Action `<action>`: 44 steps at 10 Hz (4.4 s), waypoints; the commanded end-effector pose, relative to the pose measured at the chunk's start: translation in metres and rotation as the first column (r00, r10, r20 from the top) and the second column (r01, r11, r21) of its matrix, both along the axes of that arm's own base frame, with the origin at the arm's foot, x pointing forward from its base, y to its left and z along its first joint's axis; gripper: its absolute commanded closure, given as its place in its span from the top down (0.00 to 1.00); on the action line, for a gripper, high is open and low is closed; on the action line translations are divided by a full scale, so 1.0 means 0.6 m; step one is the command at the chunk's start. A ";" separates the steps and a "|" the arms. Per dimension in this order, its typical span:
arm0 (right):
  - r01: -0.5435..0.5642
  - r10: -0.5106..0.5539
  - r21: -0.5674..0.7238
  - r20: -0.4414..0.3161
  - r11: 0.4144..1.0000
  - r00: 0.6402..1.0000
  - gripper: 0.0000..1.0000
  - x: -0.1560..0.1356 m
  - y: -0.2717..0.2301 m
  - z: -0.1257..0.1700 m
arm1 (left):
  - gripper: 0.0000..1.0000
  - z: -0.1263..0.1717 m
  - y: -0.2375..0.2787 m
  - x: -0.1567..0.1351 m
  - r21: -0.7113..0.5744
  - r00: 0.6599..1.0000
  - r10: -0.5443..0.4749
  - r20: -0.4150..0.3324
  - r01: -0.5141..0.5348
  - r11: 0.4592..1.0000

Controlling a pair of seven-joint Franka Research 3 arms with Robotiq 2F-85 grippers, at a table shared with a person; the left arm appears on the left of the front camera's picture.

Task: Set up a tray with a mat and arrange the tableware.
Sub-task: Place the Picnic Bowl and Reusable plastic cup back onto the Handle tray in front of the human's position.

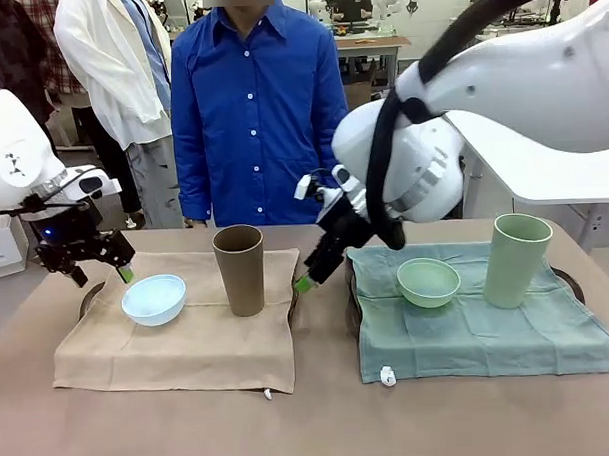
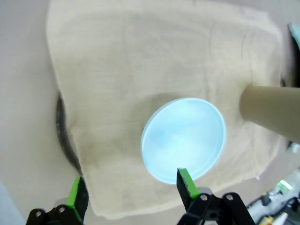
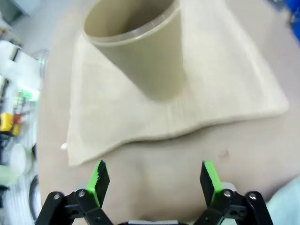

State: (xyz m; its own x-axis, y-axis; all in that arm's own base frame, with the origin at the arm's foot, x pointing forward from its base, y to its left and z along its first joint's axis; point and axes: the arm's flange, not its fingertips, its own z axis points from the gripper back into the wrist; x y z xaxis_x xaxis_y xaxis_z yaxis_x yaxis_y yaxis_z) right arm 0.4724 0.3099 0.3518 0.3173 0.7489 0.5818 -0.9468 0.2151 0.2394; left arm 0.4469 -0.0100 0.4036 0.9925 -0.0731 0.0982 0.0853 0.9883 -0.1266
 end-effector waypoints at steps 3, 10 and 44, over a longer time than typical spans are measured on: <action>0.402 -0.430 -0.238 -0.080 0.884 0.899 1.00 -0.067 -0.058 0.152 | 1.00 0.104 -0.027 -0.049 0.108 0.992 -0.092 0.091 0.083 0.991; 0.586 -0.704 -0.474 -0.106 0.657 0.703 1.00 -0.183 -0.005 0.321 | 1.00 0.261 -0.103 -0.064 0.160 0.980 -0.197 -0.012 0.197 0.967; 0.843 -0.625 -0.111 -0.723 0.526 0.294 1.00 -0.266 -0.588 0.452 | 1.00 0.296 0.180 -0.016 -0.578 0.981 0.087 -0.172 -0.172 0.798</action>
